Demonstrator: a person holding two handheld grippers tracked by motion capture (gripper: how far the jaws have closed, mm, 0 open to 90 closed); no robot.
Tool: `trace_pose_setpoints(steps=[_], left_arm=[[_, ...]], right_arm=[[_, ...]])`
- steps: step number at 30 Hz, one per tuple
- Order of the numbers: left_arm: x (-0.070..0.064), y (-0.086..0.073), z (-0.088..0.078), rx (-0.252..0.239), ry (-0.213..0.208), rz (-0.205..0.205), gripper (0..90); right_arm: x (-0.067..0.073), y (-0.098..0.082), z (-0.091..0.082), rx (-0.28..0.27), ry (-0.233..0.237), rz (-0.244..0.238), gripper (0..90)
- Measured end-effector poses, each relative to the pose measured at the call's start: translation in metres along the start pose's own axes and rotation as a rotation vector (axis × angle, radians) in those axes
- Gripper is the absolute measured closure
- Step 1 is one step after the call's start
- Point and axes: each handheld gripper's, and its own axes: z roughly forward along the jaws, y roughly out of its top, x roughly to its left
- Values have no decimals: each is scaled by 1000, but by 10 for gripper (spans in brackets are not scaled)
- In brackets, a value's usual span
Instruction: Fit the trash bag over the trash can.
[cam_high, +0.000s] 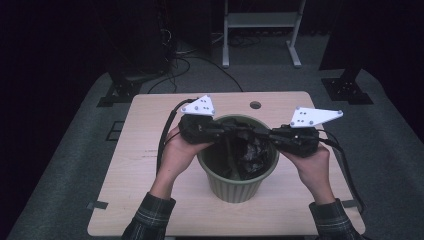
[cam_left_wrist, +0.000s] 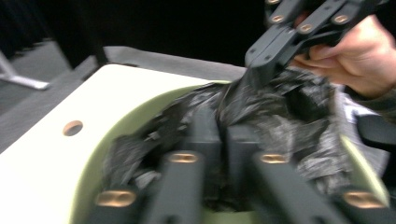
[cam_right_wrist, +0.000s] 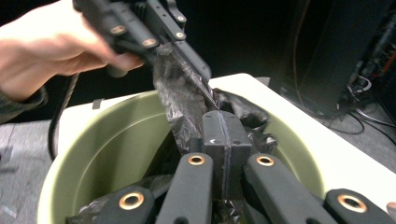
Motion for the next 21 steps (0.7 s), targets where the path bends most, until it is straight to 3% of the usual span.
trace_pose_setpoints(steps=[2,5,13,21], left_arm=[[-2,-2,-7,-31,15,-4,607],[-9,-4,-15,-66,7,1,579],[-23,1,4,-54,-47,-11,534],[-17,4,16,-85,-75,-42,528]], right_arm=[[-3,0,-2,-9,-29,26,900],[-6,0,-3,-10,-65,49,900],[0,2,6,-42,-33,59,900],[5,4,7,-67,37,47,900]])
